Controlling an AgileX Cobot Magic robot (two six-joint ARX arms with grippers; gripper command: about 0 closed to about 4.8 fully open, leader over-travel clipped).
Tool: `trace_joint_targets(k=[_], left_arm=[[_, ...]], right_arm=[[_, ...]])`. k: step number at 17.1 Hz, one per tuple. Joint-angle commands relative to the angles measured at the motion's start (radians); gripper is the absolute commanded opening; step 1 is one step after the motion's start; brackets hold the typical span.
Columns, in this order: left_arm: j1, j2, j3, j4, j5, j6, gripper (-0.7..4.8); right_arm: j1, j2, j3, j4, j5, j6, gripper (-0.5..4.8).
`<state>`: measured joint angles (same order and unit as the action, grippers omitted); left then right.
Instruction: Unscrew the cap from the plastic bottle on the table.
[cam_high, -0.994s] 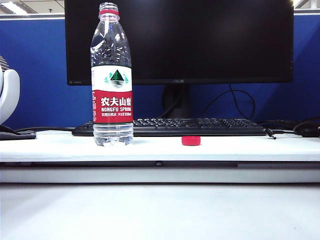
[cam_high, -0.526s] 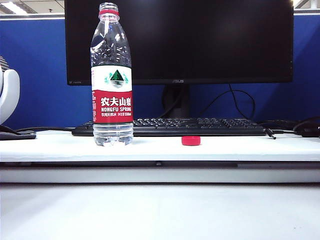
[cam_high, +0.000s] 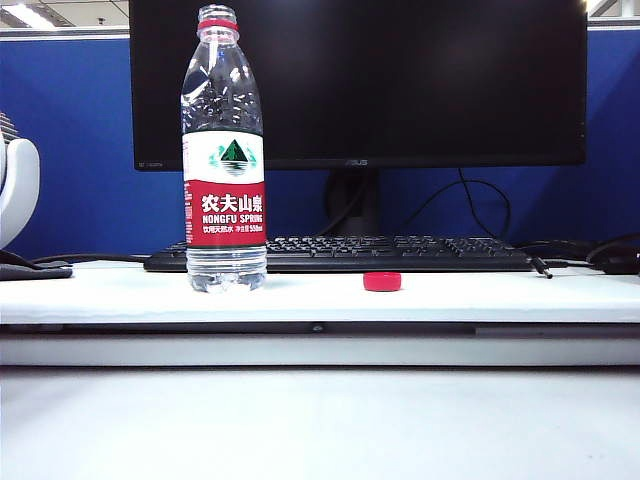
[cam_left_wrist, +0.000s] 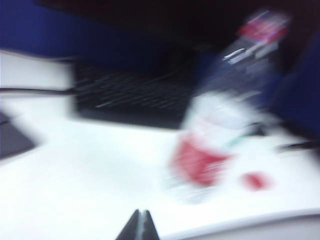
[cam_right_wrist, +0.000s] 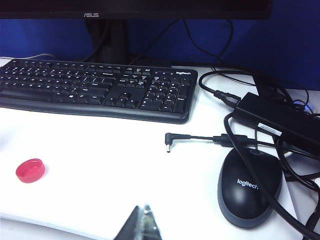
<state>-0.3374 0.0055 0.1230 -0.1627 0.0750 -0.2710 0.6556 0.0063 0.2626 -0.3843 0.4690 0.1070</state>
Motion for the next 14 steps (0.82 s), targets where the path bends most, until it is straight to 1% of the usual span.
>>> trace_joint_targets(k=[1,3,5,7,10,14], left_arm=[[0.113,-0.002,-0.101,0.15,-0.05,0.024,-0.05],[0.183,-0.003,-0.115,0.149,-0.045,0.032,-0.05],[0.241,-0.003,-0.115,0.153,-0.045,0.064,-0.05],[0.277,-0.003,-0.115,0.151,-0.045,0.106,-0.05],[0.283,-0.003,-0.115,0.148,-0.045,0.141,-0.05],[0.284,-0.003,-0.115,0.122,-0.066,0.144,-0.05]], right_arm=[[0.0,0.0,0.001,0.011,0.001,-0.003,-0.06],[0.0,0.0,0.002,0.011,0.001,-0.003,-0.06],[0.0,0.0,0.001,0.011,0.001,-0.003,-0.06],[0.0,0.0,0.001,0.011,0.001,-0.003,-0.06],[0.0,0.0,0.001,0.011,0.001,-0.003,-0.06],[0.0,0.0,0.001,0.011,0.001,-0.003,-0.06]])
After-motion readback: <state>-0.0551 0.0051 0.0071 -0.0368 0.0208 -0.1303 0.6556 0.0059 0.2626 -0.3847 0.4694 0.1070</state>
